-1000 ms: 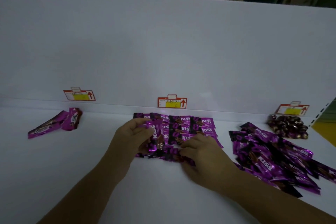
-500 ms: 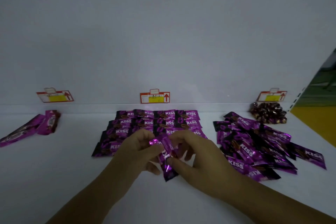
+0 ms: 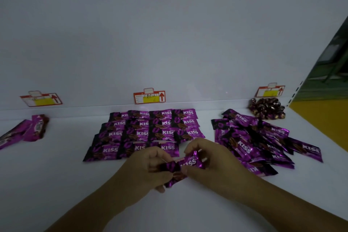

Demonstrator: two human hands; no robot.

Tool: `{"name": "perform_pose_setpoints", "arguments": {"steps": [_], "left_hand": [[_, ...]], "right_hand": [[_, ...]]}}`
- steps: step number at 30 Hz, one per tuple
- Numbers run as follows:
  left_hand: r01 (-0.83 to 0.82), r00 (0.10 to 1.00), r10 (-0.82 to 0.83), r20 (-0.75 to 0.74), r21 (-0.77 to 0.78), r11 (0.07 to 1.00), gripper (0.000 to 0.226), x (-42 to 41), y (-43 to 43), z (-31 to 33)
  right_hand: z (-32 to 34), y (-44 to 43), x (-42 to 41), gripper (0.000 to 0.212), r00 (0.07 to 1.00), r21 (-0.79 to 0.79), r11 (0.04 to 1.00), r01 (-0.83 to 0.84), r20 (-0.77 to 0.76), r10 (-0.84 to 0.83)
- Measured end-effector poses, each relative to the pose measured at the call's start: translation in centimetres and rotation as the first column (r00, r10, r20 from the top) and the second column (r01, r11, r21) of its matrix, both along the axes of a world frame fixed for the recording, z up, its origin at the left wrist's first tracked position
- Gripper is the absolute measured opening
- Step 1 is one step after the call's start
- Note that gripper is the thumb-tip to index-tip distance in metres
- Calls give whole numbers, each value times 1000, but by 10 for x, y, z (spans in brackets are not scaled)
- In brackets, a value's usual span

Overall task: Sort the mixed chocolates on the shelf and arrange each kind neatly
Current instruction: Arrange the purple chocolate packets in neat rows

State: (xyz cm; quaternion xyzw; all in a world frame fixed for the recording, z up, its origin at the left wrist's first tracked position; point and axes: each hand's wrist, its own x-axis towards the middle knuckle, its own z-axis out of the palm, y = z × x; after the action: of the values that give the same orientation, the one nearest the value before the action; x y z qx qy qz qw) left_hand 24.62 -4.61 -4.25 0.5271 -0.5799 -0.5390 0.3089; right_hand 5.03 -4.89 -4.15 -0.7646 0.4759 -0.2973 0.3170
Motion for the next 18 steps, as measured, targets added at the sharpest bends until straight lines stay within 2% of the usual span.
{"name": "perform_pose_setpoints", "arguments": {"steps": [4,7,10,12,15,18], "left_hand": [[-19,1000,19,-15,-12,1000,24,0,0,-3],[-13,1000,13,-8,-24,1000,27,-2,1,-5],[-12,1000,13,17,-76,997,23,-4,3,-7],[-24,995,40,96,-169,985,19,-2,3,-7],[7,952,110,286,-379,925,21,3,1,-9],[75,882,198,428,-541,838,13,5,1,-16]], "right_hand": [[-4,-1,-7,32,955,-293,929,-225,-254,151],[-9,-5,-12,26,923,-316,902,-294,-341,181],[-10,-10,-15,26,920,-322,900,-295,-349,177],[-10,-14,-18,24,924,-348,900,-264,-358,133],[-14,-24,-23,19,910,-434,892,-130,-410,-67],[-17,-32,-26,22,867,-426,904,-45,-466,-176]]}}
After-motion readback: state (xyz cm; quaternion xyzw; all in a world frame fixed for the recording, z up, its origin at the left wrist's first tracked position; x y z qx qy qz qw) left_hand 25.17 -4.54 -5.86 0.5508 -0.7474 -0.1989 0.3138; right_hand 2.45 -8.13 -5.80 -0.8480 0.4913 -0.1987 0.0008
